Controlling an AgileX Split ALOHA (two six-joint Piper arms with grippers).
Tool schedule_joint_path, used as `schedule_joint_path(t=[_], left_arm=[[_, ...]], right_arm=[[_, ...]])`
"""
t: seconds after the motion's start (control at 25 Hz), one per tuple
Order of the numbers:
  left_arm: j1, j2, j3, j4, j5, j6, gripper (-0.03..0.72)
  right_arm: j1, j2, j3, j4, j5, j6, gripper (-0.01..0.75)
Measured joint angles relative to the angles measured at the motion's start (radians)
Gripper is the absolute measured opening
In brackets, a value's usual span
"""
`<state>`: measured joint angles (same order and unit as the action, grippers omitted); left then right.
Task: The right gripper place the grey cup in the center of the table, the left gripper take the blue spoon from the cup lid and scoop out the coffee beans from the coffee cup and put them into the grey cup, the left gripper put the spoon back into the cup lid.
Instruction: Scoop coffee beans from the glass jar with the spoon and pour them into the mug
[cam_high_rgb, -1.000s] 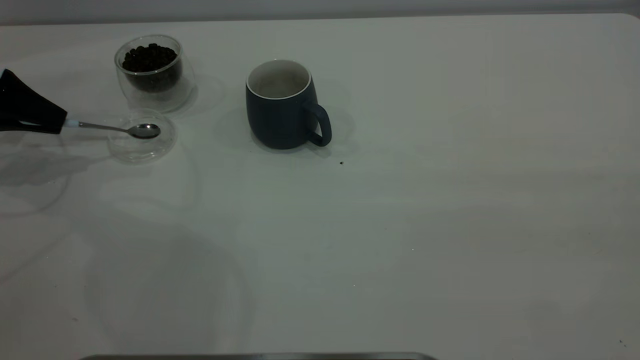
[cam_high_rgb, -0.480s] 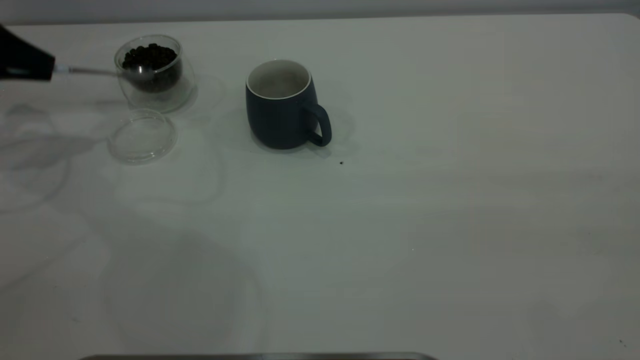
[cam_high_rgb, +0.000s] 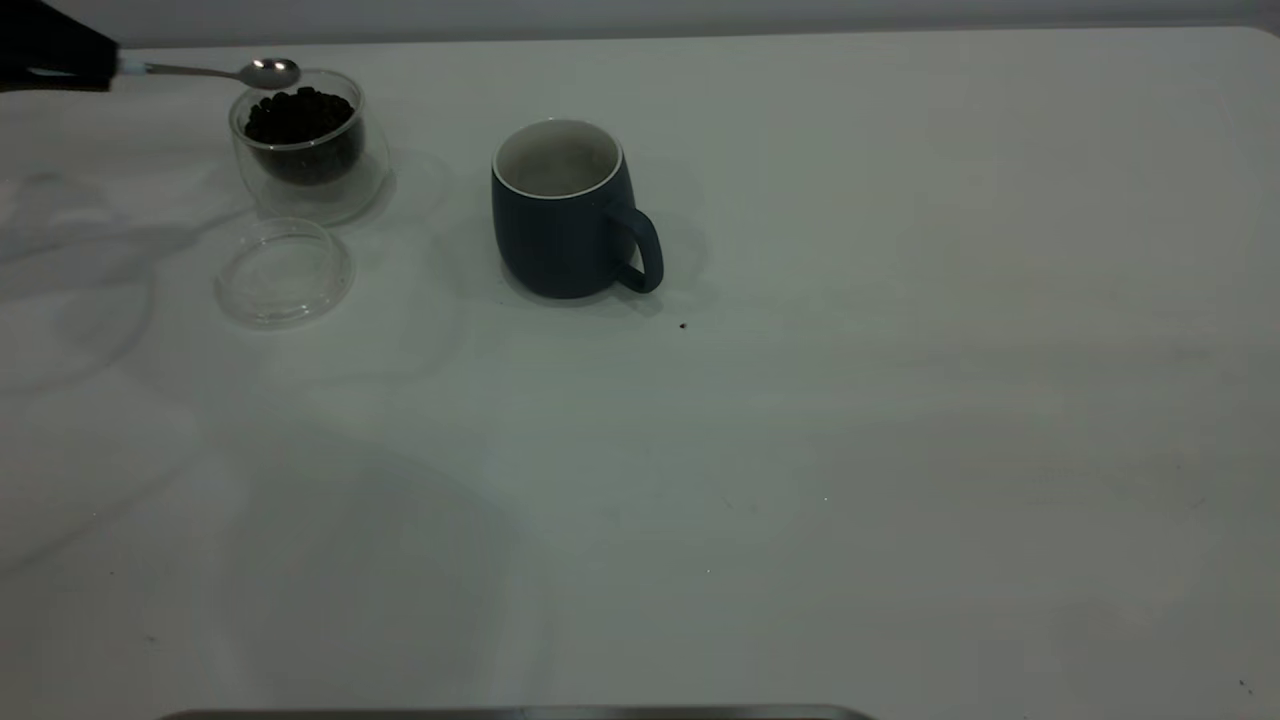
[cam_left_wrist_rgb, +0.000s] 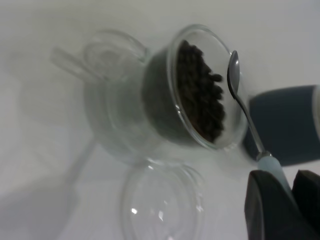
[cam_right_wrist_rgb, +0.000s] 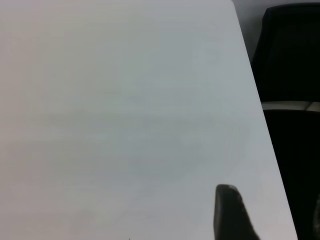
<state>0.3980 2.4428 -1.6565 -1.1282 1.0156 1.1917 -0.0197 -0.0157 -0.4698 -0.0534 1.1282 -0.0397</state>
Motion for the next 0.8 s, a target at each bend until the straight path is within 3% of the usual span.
schedule_joint_path(t=[0.32,0.8], left_arm=[[-0.061,0.008,0.000,-0.003,-0.139,0.031,0.128],[-0.069,0.058,0.000,-0.011,-0.135,-0.006,0.128]], right_arm=[[0.000,0.000,0.000,0.000,0.000,0.000,0.364],[0.000,0.000,0.000,0.000,0.000,0.000,0.364]])
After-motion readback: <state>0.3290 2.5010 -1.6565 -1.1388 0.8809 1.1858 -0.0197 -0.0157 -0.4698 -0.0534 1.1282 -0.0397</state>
